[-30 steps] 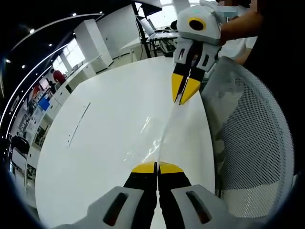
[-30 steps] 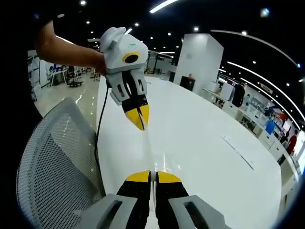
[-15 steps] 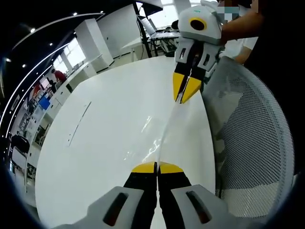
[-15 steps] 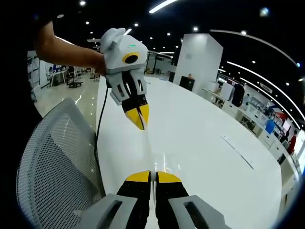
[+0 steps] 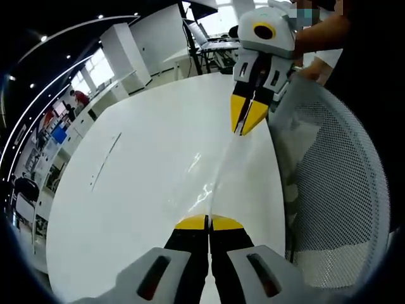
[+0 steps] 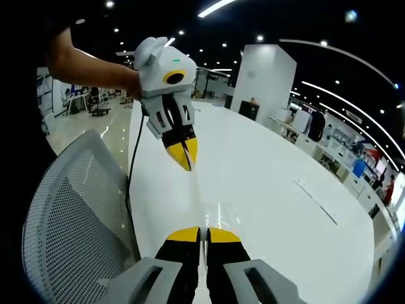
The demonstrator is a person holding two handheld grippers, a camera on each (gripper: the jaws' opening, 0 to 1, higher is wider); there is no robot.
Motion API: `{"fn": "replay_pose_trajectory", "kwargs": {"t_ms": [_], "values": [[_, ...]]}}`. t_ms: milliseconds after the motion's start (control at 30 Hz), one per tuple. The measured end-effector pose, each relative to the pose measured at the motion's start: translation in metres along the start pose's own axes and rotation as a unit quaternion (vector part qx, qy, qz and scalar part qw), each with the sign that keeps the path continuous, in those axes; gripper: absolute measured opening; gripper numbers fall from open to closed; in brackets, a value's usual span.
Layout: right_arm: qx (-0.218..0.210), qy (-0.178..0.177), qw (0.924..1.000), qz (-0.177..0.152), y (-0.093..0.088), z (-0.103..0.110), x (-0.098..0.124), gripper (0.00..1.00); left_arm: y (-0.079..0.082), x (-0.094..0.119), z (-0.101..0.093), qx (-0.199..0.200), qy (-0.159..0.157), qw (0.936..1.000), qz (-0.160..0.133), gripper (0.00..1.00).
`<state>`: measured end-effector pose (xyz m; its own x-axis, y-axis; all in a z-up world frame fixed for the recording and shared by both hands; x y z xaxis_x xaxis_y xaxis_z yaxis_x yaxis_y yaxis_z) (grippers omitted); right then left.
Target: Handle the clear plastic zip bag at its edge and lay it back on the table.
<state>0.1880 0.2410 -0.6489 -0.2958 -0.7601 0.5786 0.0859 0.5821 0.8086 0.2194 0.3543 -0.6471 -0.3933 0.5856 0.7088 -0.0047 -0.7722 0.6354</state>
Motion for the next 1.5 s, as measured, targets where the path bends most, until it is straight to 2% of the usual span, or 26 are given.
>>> {"fn": "replay_pose_trajectory", "kwargs": {"t_ms": [1500], "values": [[-0.004,-0.005,1.0000,0.000,-0.0011,0.0002,0.0026,0.00,-0.0051,0.0021,0.0056,0.011,0.011,0.9999,0.002,0.00]]}}
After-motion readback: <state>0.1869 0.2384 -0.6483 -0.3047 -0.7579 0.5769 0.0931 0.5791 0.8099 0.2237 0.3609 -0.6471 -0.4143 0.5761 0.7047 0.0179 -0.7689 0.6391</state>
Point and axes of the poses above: the point that each gripper's makers call its tool centre point, and the gripper's own axes: x roughly backward along the fingers, z roughly to its left, y roughly out of its top, the point moved 2 cm from there along x, roughly backward along the fingers, and after that the axes turned 7 degrees about y, right-handed, at the moved point
